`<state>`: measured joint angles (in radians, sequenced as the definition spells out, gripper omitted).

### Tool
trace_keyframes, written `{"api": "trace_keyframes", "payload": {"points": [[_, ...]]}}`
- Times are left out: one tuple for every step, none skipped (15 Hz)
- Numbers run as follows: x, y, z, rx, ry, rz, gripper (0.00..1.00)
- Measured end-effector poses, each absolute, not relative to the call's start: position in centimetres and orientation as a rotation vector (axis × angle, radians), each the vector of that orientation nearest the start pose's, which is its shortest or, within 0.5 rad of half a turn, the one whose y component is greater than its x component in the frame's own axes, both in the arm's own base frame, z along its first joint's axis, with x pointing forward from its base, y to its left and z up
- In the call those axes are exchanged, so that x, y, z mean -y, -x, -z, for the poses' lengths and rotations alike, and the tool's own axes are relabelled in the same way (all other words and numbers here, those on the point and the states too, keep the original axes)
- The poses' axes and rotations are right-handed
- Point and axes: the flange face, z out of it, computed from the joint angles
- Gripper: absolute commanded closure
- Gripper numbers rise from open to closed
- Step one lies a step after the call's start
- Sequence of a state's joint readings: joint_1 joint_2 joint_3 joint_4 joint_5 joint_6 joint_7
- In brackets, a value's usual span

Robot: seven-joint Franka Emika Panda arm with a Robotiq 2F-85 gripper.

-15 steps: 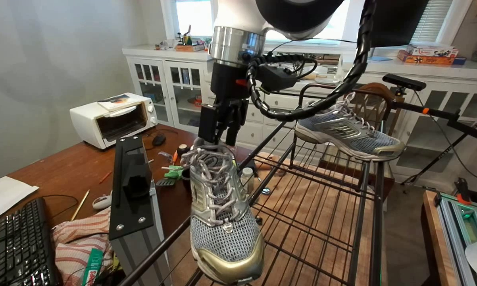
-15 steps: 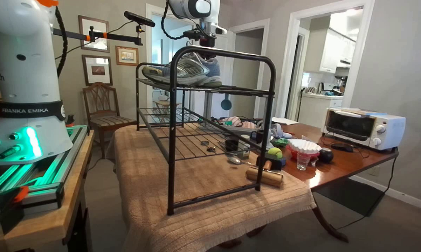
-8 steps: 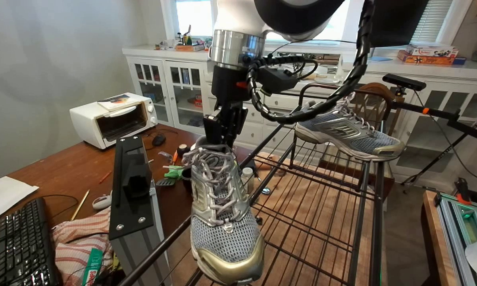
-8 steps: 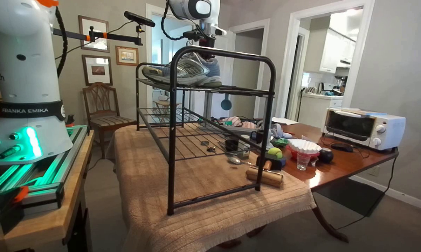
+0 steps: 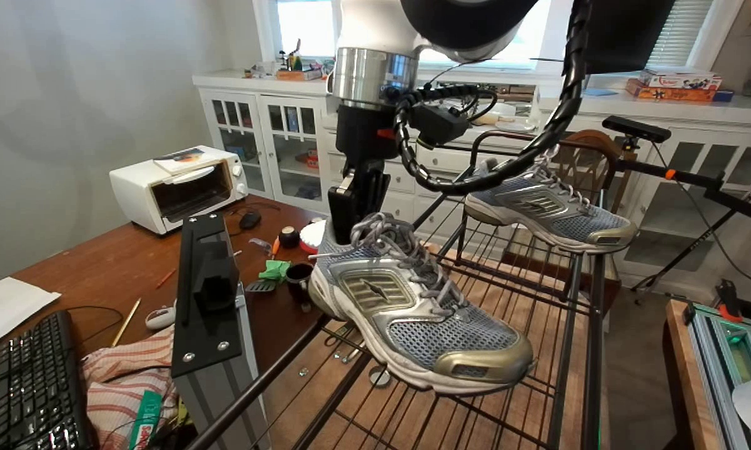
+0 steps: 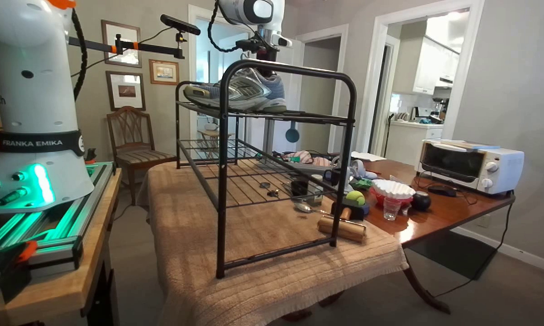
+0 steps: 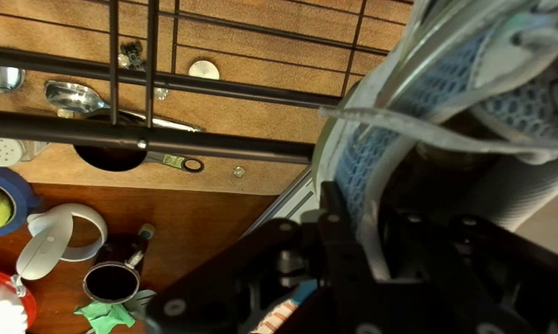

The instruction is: Shift the sneakers to the right side of the shoe rack

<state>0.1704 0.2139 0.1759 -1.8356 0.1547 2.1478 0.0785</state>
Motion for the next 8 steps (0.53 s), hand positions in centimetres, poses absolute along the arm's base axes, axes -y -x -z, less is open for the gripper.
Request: {"api": "trace_keyframes", "payload": {"points": [[-21.1, -58.6, -42.5, 0.286, 2.941, 0.078, 0.97], [-21.0, -58.6, -42.5, 0.302, 2.942, 0.068, 0.97], [-20.8, -58.5, -42.5, 0.314, 2.946, 0.051, 0.97], [-20.4, -58.3, -42.6, 0.327, 2.952, 0.033, 0.97], [-20.0, -58.2, -42.6, 0.340, 2.957, 0.017, 0.97], [-19.6, -58.1, -42.7, 0.356, 2.960, 0.008, 0.97], [-19.0, -58.0, -42.8, 0.368, 2.966, 0.002, 0.97], [-18.5, -57.9, -43.0, 0.381, 2.968, 0.000, 0.97]]}}
